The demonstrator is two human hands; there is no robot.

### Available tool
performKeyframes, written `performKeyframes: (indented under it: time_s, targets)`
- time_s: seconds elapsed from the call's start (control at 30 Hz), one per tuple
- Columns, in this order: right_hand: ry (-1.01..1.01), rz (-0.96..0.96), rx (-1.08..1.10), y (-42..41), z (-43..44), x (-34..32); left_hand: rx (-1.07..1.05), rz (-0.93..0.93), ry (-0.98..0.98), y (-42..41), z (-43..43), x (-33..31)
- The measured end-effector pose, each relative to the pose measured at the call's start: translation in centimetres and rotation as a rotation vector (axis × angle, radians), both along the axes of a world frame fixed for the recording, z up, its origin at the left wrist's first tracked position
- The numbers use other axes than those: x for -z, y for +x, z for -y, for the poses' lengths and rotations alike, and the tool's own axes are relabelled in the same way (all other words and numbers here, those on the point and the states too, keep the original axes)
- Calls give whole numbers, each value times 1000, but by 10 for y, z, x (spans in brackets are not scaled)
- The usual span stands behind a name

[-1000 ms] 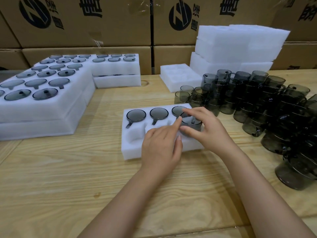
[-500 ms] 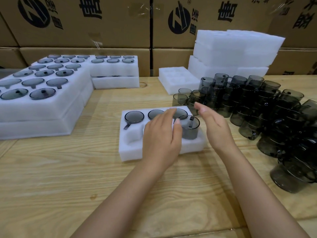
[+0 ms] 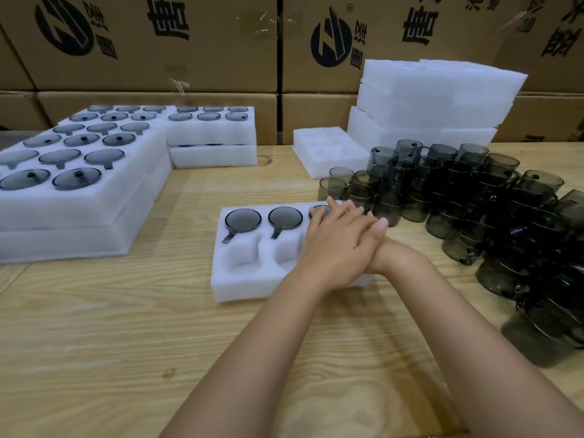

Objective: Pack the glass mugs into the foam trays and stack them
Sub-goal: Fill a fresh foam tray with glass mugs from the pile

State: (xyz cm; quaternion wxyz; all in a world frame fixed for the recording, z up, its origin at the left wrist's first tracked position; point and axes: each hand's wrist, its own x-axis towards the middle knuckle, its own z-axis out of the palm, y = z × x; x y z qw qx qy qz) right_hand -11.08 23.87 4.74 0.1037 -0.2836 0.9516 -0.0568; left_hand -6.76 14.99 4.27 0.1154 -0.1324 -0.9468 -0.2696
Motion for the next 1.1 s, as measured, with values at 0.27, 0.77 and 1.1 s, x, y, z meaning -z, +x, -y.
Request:
performKeyframes:
  time_s: [0.27,0.77,1.1]
  targets:
    - [136,-130,-70,-9,-2,13,-19,88,-73,-1,0,-3]
    - [-216,-626,660,19,-60,19,-239,-469,-422,73,0,41]
    - [27,-569,914,11,-79,22,-504,-565,-249,64,42,30]
